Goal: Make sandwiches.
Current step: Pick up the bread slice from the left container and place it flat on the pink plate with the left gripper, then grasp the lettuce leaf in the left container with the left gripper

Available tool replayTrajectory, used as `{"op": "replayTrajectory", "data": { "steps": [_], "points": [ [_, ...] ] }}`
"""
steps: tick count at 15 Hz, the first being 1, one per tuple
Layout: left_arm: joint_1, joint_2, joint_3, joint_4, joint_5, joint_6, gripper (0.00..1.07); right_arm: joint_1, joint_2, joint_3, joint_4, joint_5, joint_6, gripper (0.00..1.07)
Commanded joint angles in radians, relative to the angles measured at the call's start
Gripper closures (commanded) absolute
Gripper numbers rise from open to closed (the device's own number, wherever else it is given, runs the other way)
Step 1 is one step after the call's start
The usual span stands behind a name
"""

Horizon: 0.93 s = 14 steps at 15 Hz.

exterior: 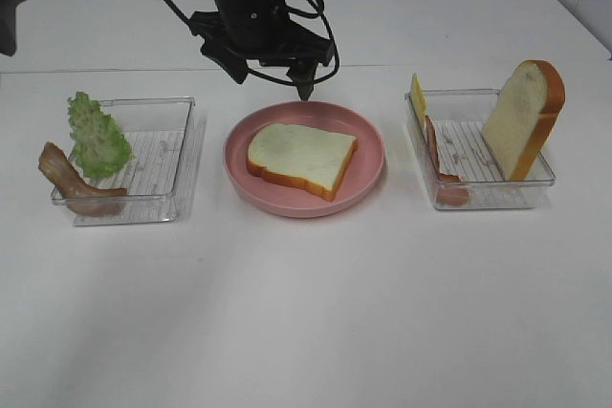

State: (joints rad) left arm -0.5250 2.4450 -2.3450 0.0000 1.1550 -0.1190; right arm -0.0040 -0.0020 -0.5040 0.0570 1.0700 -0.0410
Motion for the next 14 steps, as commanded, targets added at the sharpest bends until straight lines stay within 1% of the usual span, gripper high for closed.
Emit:
{"op": "replayTrajectory", "data": {
  "steps": [1, 2, 4, 5, 7, 9, 10, 11, 12, 13, 14],
  "points": [
    [0.014, -0.032, -0.035, -0.006, 0.066, -0.011, 0.22, -0.005, -0.016, 0.003, -0.003, -0.01, 0.001, 0.31],
    [0.031, -0.054, -0.037, 0.009, 0.097, -0.011, 0.23, -0.005, -0.016, 0.003, -0.003, -0.01, 0.001, 0.31],
    [0.074, -0.074, -0.037, 0.006, 0.133, -0.012, 0.23, -0.005, -0.015, 0.003, -0.003, -0.01, 0.001, 0.31],
    [0.1, -0.084, -0.035, -0.022, 0.133, -0.024, 0.23, -0.005, -0.015, 0.003, -0.003, -0.01, 0.001, 0.31],
    [0.157, -0.094, -0.035, -0.064, 0.133, -0.024, 0.23, -0.005, -0.015, 0.003, -0.003, -0.01, 0.001, 0.31],
    [0.216, -0.11, -0.034, -0.064, 0.133, -0.024, 0.23, -0.005, -0.015, 0.003, -0.003, -0.01, 0.001, 0.31],
    [0.227, -0.116, -0.031, -0.064, 0.133, -0.024, 0.23, -0.005, -0.015, 0.003, -0.003, -0.01, 0.001, 0.31],
    [0.255, -0.145, -0.008, -0.064, 0.133, -0.024, 0.23, -0.005, -0.015, 0.003, -0.003, -0.01, 0.001, 0.31],
    [0.299, -0.187, 0.036, -0.061, 0.133, -0.019, 0.23, -0.005, -0.015, 0.003, -0.003, -0.01, 0.001, 0.31],
    [0.314, -0.2, 0.048, -0.06, 0.133, -0.018, 0.23, -0.005, -0.015, 0.003, -0.003, -0.01, 0.001, 0.31],
    [0.341, -0.223, 0.084, -0.059, 0.133, -0.009, 0.23, -0.005, -0.015, 0.003, -0.003, -0.01, 0.001, 0.31]
  ]
}}
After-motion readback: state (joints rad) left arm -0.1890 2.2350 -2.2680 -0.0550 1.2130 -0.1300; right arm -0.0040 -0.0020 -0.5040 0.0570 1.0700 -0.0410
